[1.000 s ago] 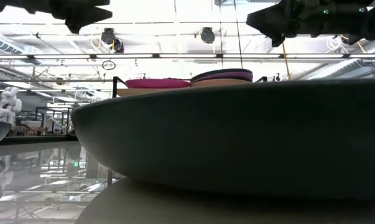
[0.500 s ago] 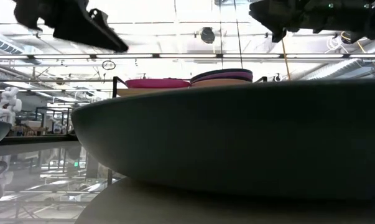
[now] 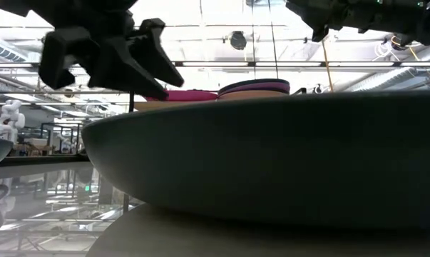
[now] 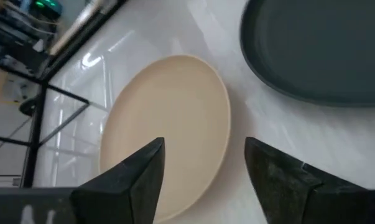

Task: Place and stack plates onto a shelf
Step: Stack the white plate on top of the pink plate on the shelf

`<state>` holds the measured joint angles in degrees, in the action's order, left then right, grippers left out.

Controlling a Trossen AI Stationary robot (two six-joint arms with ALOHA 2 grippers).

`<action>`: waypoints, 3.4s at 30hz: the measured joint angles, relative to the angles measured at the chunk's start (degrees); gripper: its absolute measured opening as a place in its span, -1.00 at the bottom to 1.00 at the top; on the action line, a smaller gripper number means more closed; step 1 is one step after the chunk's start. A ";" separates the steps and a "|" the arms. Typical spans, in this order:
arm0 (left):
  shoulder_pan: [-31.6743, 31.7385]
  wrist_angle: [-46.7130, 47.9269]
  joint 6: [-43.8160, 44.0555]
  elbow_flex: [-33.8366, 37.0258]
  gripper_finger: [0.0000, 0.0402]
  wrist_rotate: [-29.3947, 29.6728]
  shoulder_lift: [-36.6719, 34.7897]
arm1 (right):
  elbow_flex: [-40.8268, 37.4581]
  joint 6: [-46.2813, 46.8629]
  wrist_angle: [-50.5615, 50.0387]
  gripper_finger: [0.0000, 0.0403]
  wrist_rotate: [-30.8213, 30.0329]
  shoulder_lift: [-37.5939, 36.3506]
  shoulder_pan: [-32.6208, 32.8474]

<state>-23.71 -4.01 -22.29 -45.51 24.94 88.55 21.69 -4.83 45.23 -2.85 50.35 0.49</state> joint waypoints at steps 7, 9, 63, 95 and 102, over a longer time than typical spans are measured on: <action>1.32 6.99 -4.50 -7.11 0.12 -2.00 7.01 | 0.00 2.47 -0.29 -0.54 0.02 0.00 0.00; 1.39 8.70 -6.08 -7.80 0.12 -2.16 8.37 | 0.00 2.48 -0.50 -0.54 0.02 0.00 0.00; 3.17 12.35 -18.58 -8.12 -0.96 14.20 -15.43 | 0.00 2.30 0.68 -0.54 0.41 -7.45 2.57; 43.19 36.01 -14.18 -18.96 -0.94 -12.40 -12.17 | 0.00 -0.58 -0.19 -0.54 -0.02 -8.00 4.55; 44.03 35.65 -11.96 -18.96 -0.57 -12.72 -12.19 | 0.00 -0.42 -0.52 -0.54 -0.04 -8.00 4.55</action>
<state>20.32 31.64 -34.26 -64.47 12.21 76.36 21.69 -5.25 44.71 -2.90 42.35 5.04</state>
